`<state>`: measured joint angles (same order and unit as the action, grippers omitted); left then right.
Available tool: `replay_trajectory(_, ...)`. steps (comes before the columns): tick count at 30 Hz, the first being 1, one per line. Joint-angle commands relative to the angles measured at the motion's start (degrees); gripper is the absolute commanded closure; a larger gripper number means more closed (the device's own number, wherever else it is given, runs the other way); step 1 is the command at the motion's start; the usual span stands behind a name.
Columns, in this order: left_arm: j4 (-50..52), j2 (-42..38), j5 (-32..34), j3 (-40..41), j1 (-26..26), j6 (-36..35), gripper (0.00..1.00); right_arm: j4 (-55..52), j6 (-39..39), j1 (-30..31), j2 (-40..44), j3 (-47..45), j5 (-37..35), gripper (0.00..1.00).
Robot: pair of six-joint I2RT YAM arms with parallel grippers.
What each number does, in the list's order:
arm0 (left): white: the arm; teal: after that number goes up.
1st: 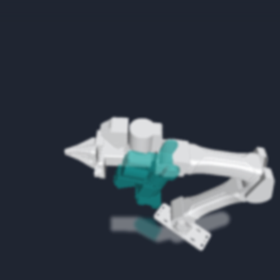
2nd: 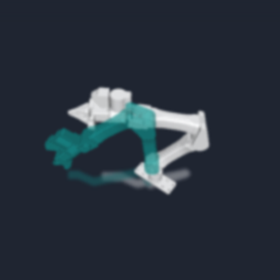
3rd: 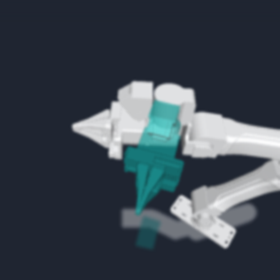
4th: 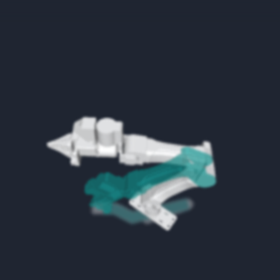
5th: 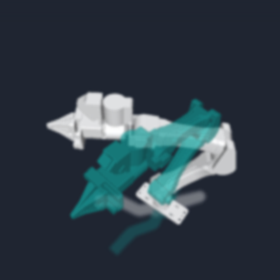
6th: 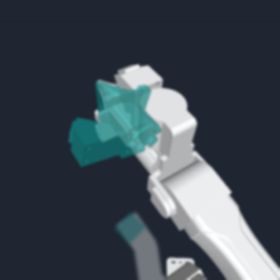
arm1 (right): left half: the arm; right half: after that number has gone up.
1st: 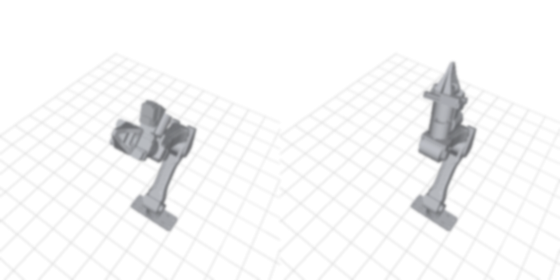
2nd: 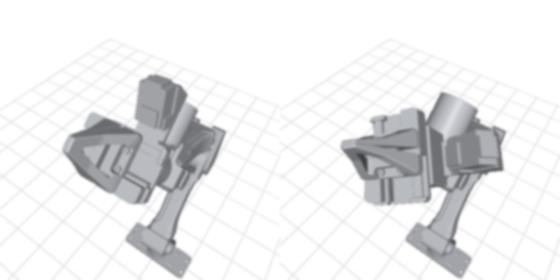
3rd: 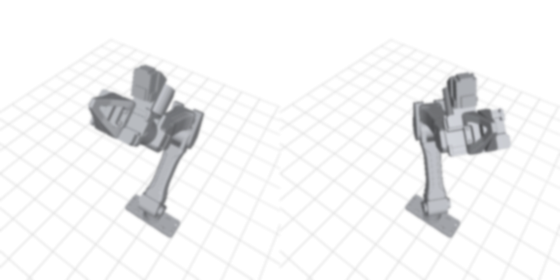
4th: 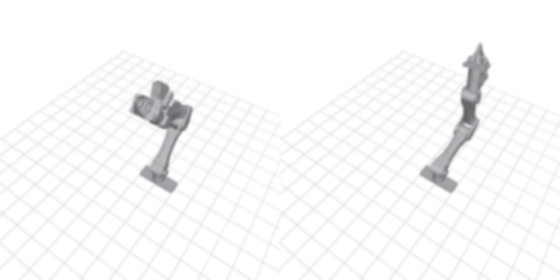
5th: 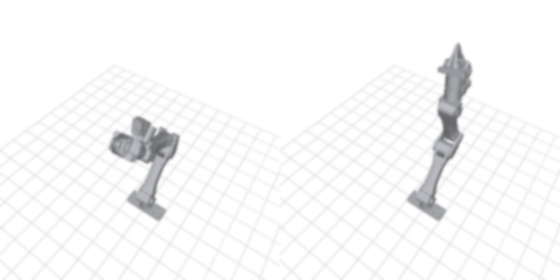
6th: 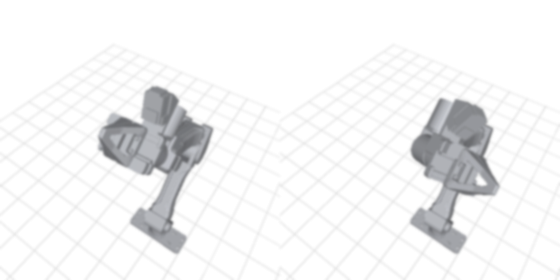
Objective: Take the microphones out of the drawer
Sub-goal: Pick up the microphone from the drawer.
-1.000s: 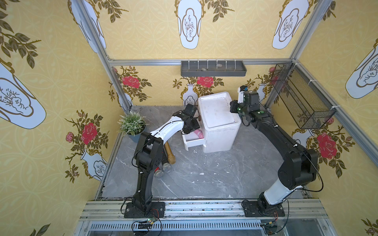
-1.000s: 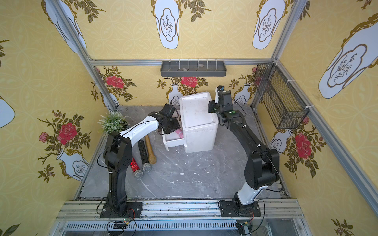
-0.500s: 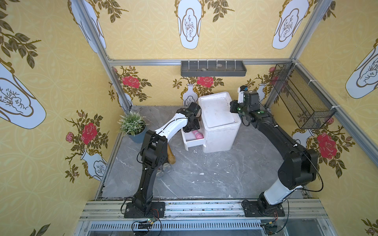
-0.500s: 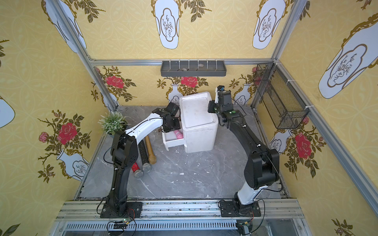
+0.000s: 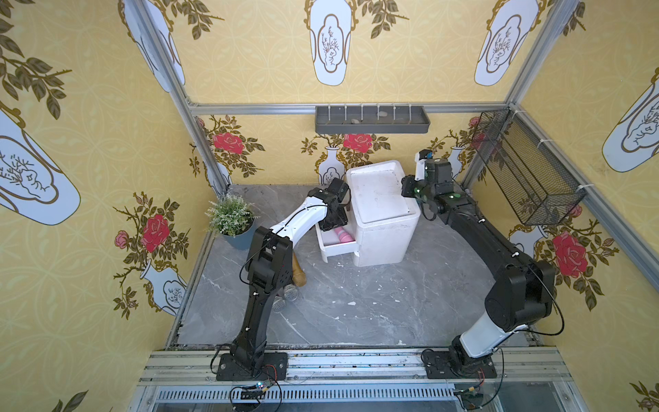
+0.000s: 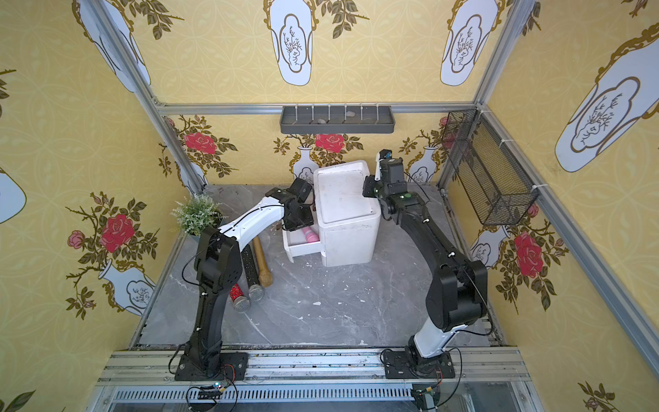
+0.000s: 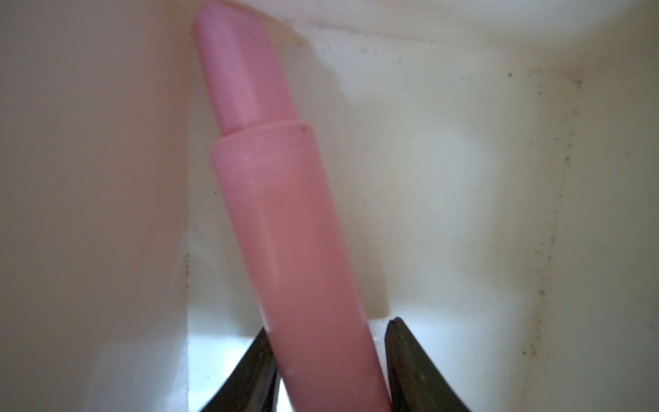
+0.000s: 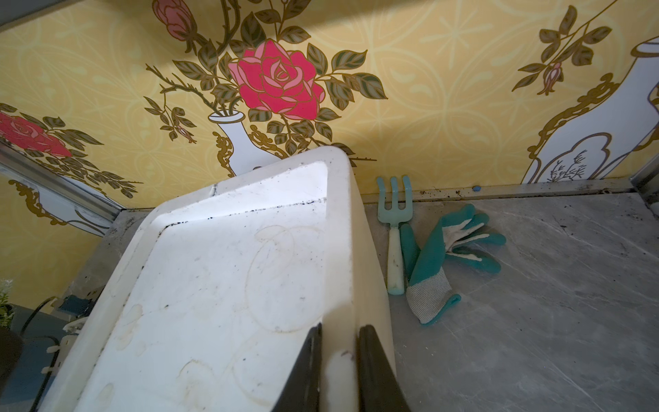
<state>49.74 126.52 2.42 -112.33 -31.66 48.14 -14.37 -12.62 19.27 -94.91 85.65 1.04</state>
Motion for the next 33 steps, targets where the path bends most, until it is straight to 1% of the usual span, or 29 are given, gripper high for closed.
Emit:
replay_trajectory(1, 1.5, 0.8, -1.4, 1.2, 0.0, -1.0, 0.66, -13.7, 0.2, -0.2, -0.8, -0.9, -0.3, 0.99)
replay_trajectory(2, 0.9, 0.4, -1.5, 1.5, 0.0, -0.7, 0.69, -13.7, 0.2, -0.2, -0.7, -0.8, -0.3, 0.99)
replay_trajectory(6, -0.4, -0.5, -1.8, 2.8, 0.0, 0.3, 0.74, -13.7, 0.2, -0.2, -0.7, -0.8, -0.3, 0.99)
replay_trajectory(8, -0.7, -1.0, -2.1, 3.1, 0.0, 0.6, 0.81, -13.7, 0.2, -0.2, -0.7, -0.8, -0.2, 0.99)
replay_trajectory(11, -1.4, -2.1, -2.2, 3.8, 0.0, 0.9, 0.87, -13.7, 0.1, -0.2, -0.7, -0.8, -0.2, 0.99)
replay_trajectory(16, -2.5, -3.7, -2.4, 4.3, 0.0, 1.4, 0.89, -13.8, 0.0, -0.1, -1.0, -0.6, 0.0, 0.99)
replay_trajectory(17, -2.7, -4.0, -2.5, 4.3, 0.0, 1.5, 0.92, -13.8, 0.0, -0.1, -1.0, -0.5, 0.0, 0.99)
replay_trajectory(20, -3.4, -4.9, -2.9, 4.2, 0.0, 1.9, 0.94, -13.8, -0.1, 0.0, -1.0, -0.4, 0.0, 0.99)
replay_trajectory(30, -6.4, -7.9, -3.6, 6.3, -0.1, 3.7, 0.94, -13.8, -0.2, 0.0, -1.1, -0.4, 0.2, 0.99)
replay_trajectory(33, -7.4, -8.8, -3.2, 7.2, -0.1, 3.9, 0.97, -13.8, -0.2, 0.0, -1.1, -0.3, 0.2, 0.99)
